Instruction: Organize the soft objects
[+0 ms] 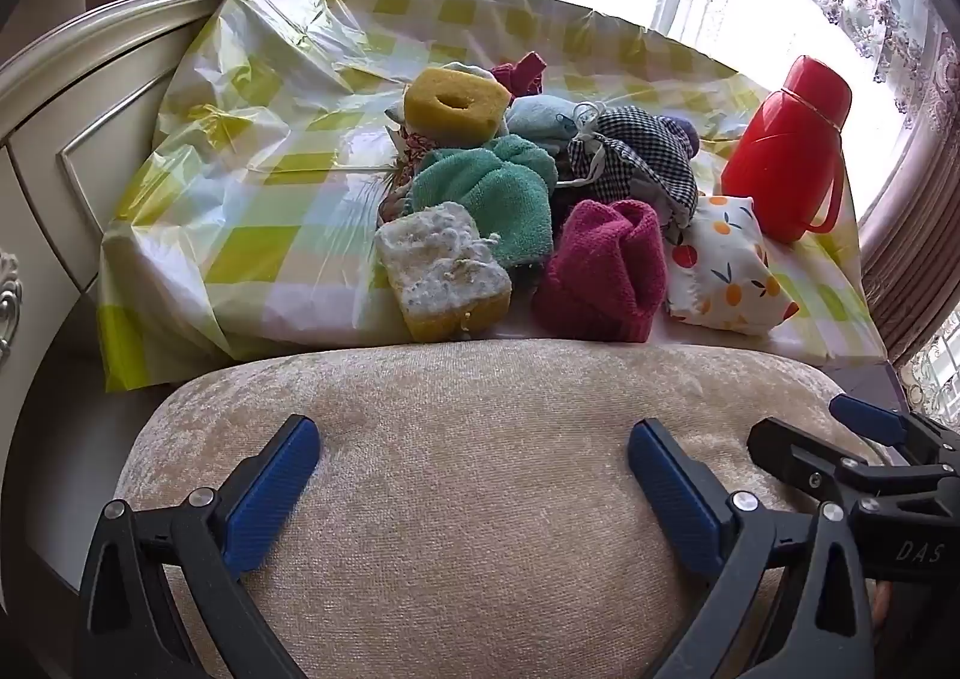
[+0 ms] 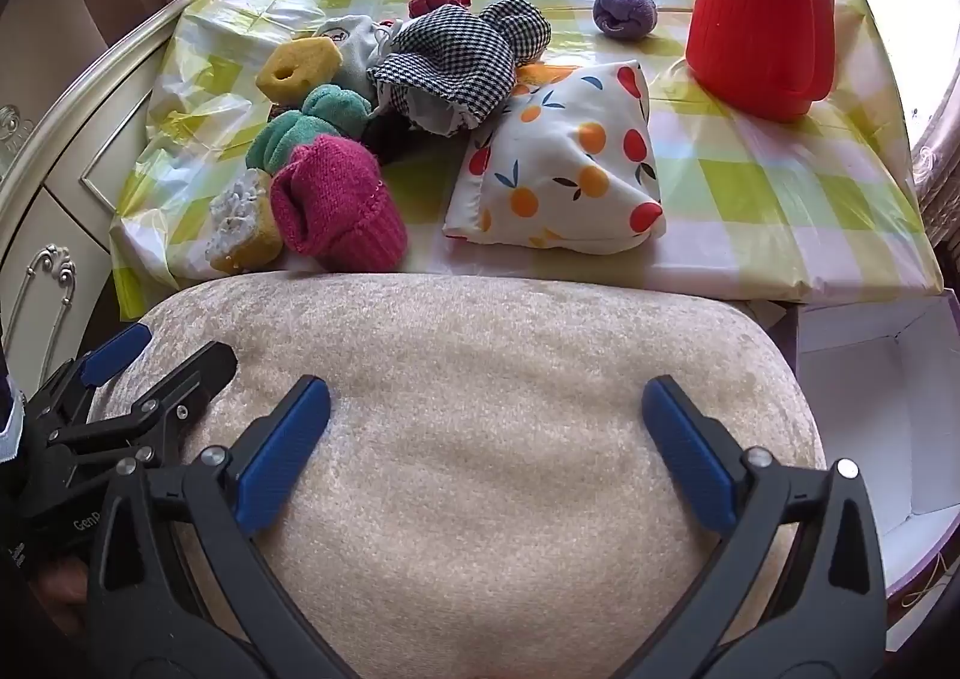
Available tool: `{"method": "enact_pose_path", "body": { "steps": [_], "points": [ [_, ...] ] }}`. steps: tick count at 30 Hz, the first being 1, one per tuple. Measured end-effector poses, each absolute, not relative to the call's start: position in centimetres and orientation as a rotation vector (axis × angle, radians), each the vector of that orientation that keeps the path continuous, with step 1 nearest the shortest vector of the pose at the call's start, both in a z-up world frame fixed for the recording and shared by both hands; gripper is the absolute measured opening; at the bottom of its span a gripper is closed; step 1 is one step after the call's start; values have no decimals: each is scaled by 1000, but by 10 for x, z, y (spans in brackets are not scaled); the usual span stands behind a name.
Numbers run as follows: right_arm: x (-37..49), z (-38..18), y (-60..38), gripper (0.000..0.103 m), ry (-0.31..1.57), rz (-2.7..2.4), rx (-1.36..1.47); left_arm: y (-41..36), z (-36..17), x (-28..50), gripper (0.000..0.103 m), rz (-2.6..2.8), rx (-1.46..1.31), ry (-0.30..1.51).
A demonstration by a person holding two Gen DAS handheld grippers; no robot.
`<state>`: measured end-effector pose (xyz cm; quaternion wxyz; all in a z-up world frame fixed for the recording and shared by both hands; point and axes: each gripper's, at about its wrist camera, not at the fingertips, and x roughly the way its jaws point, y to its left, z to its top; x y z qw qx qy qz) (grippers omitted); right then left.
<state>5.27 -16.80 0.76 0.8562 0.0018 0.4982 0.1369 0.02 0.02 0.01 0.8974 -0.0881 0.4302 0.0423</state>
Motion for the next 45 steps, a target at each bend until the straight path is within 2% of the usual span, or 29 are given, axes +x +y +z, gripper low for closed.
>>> {"method": "enact_pose_path", "body": {
  "steps": [45],
  "points": [
    [52, 8, -167, 103, 1045, 287, -1, 1, 0, 1, 103, 85, -196, 895]
  ]
}}
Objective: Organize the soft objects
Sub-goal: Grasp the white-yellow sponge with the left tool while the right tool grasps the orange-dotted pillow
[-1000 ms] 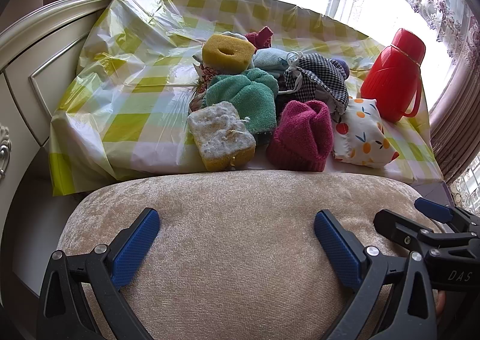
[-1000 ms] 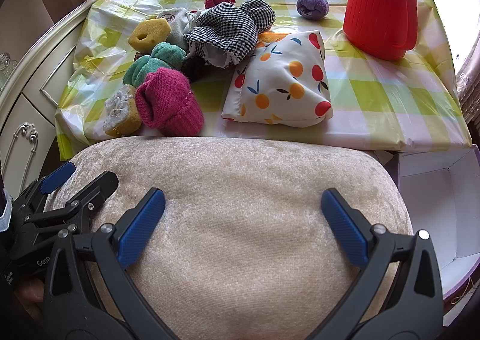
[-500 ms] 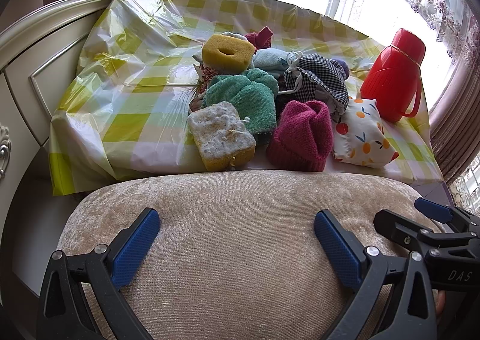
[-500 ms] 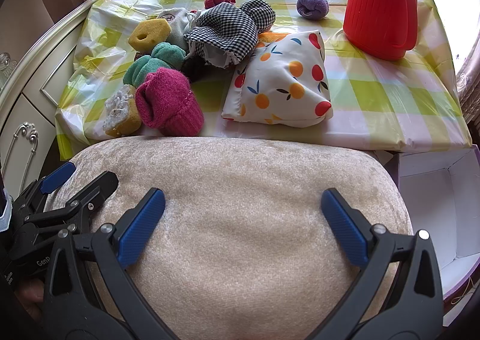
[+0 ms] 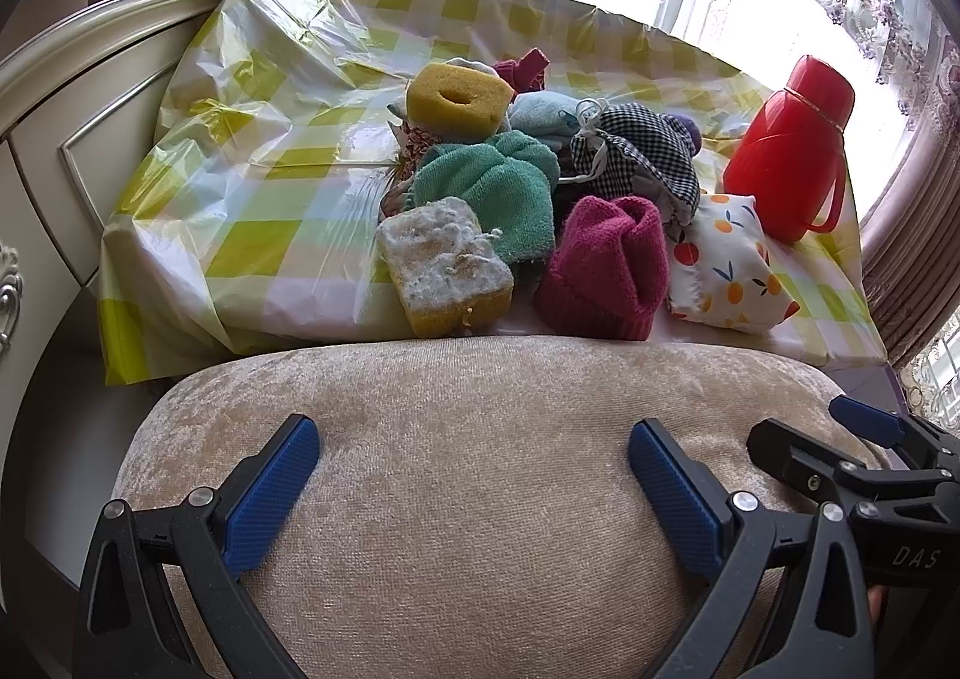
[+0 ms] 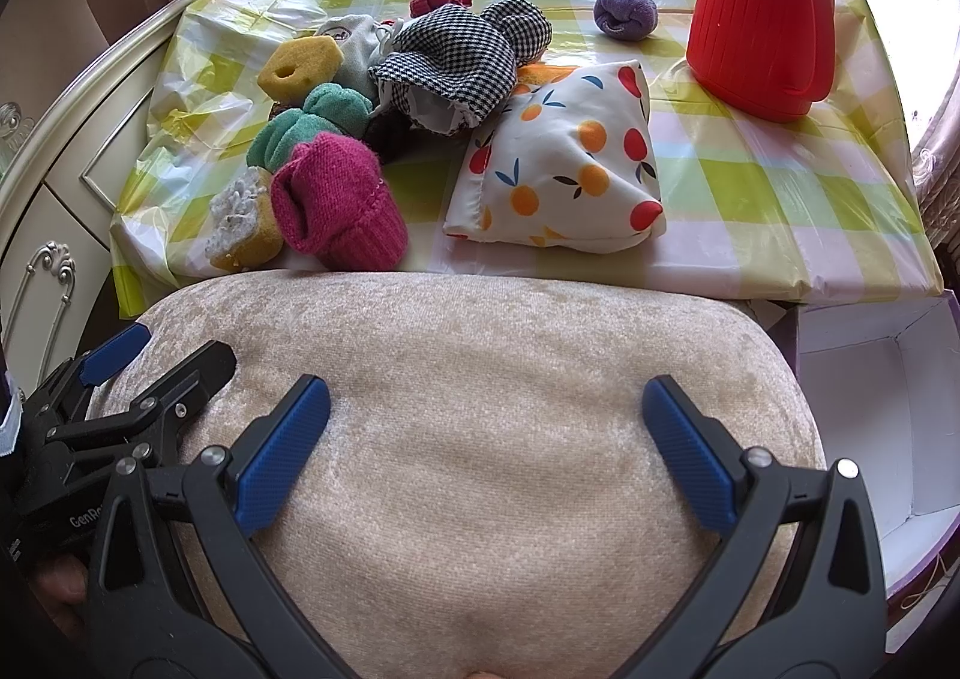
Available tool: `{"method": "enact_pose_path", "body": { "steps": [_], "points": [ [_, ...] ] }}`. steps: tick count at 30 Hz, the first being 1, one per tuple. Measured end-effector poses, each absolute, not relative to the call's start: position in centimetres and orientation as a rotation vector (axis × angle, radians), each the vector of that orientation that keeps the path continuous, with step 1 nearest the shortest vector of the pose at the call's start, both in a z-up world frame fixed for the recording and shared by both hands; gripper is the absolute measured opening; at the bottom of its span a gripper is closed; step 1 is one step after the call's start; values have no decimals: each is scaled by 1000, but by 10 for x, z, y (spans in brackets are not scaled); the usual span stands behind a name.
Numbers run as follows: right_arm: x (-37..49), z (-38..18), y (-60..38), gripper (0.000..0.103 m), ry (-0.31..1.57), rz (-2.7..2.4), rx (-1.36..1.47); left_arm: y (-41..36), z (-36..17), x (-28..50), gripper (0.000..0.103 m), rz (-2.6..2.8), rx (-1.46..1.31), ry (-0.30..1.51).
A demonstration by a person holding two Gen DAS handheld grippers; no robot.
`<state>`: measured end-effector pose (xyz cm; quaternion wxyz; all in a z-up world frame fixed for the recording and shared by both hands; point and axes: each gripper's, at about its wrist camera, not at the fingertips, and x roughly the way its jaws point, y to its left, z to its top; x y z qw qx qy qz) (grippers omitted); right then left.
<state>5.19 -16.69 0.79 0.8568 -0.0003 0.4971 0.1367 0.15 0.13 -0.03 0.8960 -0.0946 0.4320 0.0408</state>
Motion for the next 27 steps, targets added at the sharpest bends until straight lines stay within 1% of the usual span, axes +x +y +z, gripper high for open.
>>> {"method": "enact_pose_path", "body": {
  "steps": [11, 16, 19, 23, 26, 27],
  "points": [
    [65, 12, -173, 103, 1030, 292, 21, 12, 4, 16, 103, 84, -271, 903],
    [88, 16, -177, 103, 1023, 270, 37, 27, 3, 39, 89, 110, -333, 923],
    [105, 20, -176, 103, 1001, 239, 11, 30, -1, 54, 86, 121, -343, 965],
    [128, 16, -170, 103, 1014, 215, -23, 32, -1, 72, 84, 120, -349, 949],
    [142, 10, -166, 103, 1032, 201, -48, 33, -6, 82, 76, 132, -356, 965],
    [147, 8, -164, 103, 1034, 193, -56, 34, -7, 84, 71, 133, -359, 968]
  ]
}}
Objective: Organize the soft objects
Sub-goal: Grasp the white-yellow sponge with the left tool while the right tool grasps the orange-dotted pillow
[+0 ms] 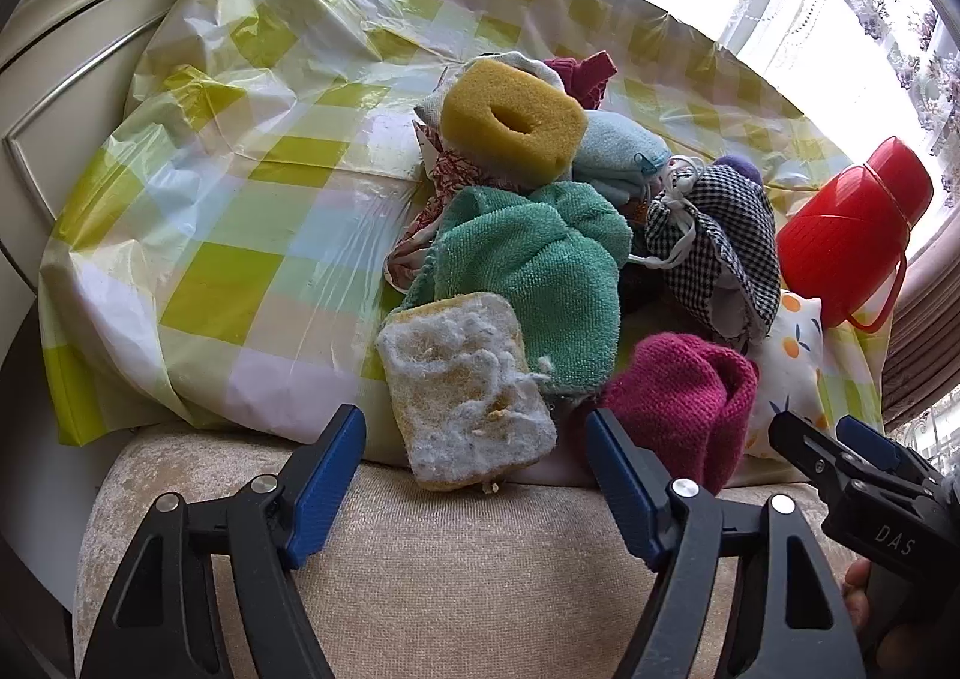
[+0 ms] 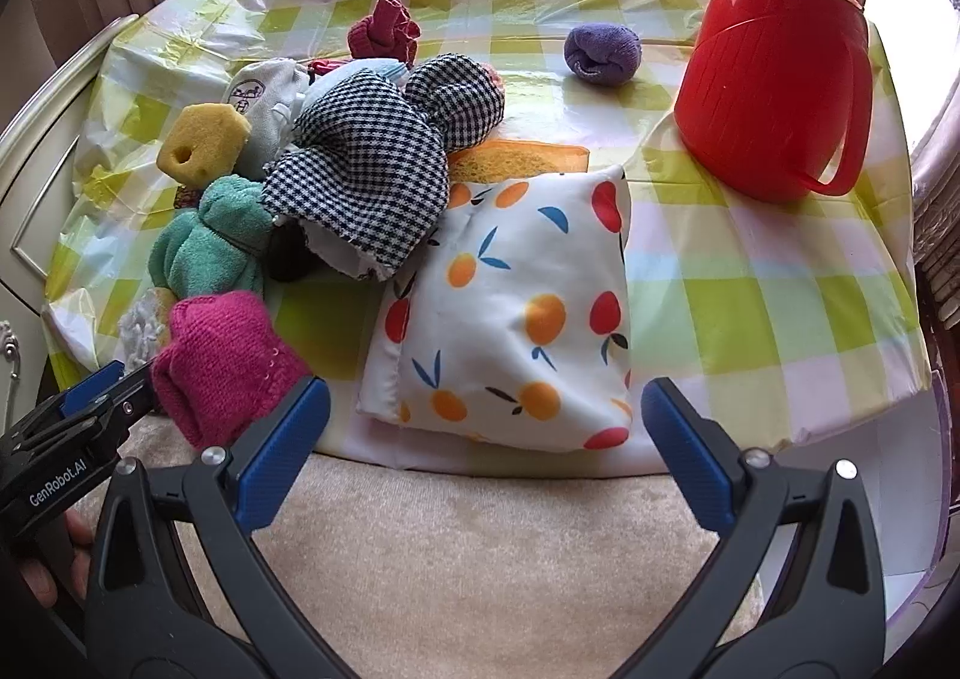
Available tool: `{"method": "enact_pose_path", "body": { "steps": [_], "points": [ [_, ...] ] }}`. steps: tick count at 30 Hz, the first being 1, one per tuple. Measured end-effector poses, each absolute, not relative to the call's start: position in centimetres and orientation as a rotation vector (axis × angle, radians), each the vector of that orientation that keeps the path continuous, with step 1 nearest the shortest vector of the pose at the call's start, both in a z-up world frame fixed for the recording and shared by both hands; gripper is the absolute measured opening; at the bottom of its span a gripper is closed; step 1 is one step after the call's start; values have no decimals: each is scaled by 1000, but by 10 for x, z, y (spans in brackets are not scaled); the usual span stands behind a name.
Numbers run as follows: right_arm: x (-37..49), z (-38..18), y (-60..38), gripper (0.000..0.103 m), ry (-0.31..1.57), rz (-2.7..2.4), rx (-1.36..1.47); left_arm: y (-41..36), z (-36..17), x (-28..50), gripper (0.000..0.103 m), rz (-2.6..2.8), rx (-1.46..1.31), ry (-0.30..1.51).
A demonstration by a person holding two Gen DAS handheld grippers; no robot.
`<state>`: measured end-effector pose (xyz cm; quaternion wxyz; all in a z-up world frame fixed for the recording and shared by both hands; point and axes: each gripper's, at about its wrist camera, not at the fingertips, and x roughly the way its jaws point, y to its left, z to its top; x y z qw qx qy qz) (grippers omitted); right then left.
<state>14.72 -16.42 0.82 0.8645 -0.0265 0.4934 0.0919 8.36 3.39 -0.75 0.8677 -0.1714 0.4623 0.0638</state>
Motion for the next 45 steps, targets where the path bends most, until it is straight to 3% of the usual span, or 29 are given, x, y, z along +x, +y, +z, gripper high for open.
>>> {"method": "enact_pose_path", "body": {
  "steps": [6, 8, 10, 19, 25, 35, 45],
  "points": [
    [168, -4, -149, 103, 1070, 175, -130, 33, -14, 91, 54, 139, -364, 993],
    [171, -10, -146, 103, 1085, 178, -147, 33, -14, 90, 53, 142, -363, 984],
    [175, -15, -150, 95, 1109, 174, -133, 34, -12, 89, 51, 148, -356, 970],
    [155, -7, -168, 69, 1088, 226, -86, 27, 4, 69, 49, 205, -319, 899],
    [139, -1, -192, 57, 1088, 259, -33, 21, 14, 59, 49, 226, -307, 852],
    [132, 5, -207, 46, 1061, 302, 53, 6, 32, 45, 48, 232, -259, 780],
    [113, 22, -248, 45, 1014, 289, 150, -32, 55, 36, 48, 140, -179, 695]
  ]
}}
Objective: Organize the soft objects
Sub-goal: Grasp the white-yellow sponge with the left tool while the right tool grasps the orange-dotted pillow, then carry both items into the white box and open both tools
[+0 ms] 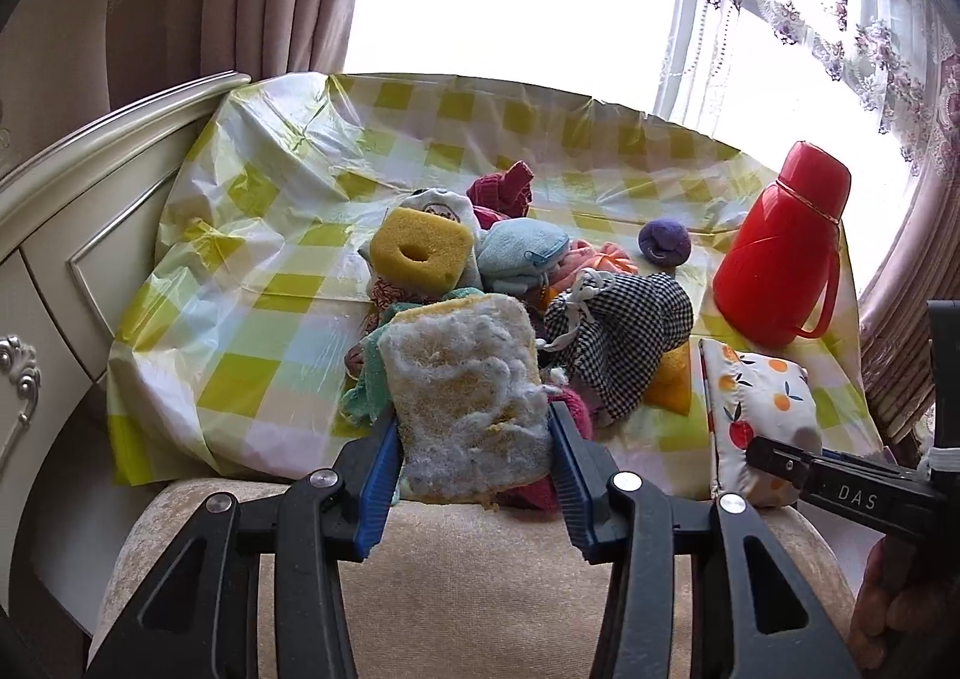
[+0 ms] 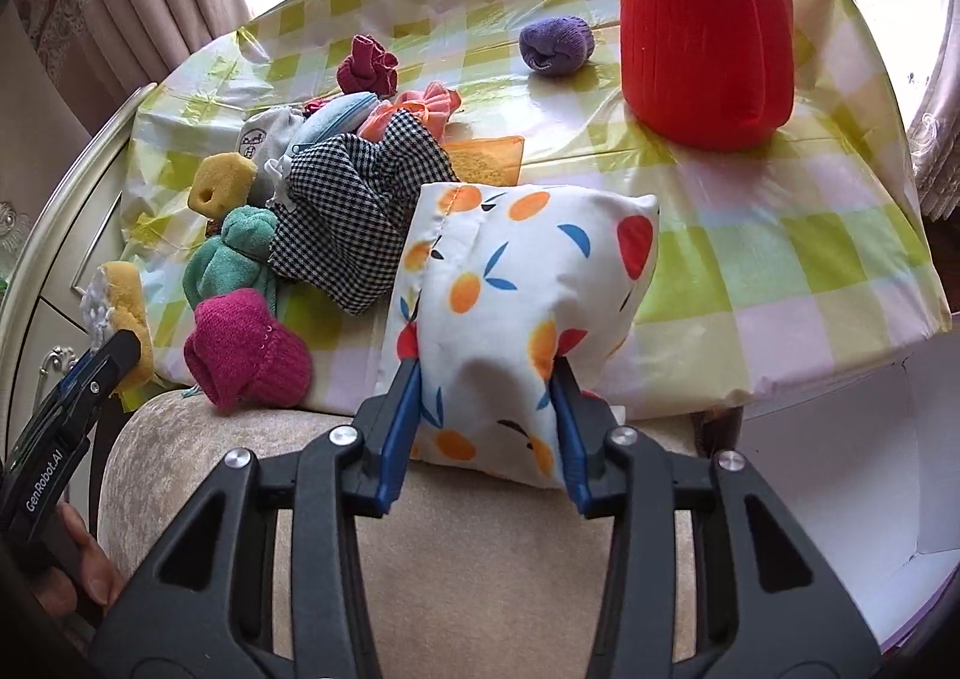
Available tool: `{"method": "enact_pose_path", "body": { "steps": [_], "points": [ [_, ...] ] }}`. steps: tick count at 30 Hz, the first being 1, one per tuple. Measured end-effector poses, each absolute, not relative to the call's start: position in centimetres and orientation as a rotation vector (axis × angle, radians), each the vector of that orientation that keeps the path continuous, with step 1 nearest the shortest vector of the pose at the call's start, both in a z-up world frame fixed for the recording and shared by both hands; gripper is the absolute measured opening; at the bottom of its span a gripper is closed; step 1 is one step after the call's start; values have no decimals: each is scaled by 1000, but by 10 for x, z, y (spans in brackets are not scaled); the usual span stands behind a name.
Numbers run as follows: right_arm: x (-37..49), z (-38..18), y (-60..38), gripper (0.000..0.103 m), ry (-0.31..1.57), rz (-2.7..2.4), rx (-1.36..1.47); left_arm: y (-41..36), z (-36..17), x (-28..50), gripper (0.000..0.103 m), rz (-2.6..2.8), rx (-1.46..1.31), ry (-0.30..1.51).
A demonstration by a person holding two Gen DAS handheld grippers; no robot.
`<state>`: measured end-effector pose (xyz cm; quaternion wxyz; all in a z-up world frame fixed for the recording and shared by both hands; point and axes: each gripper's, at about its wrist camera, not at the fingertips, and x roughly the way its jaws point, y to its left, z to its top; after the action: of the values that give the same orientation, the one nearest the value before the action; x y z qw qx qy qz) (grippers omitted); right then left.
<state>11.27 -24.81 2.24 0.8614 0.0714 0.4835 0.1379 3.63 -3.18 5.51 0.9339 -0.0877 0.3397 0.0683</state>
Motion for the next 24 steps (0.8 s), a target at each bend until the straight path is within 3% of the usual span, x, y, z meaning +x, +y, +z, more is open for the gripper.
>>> {"method": "enact_pose_path", "body": {
  "steps": [24],
  "points": [
    [41, 38, -426, 46, 957, -10, 288, -226, 84, 39, 48, -460, -17, 727]
  ]
}}
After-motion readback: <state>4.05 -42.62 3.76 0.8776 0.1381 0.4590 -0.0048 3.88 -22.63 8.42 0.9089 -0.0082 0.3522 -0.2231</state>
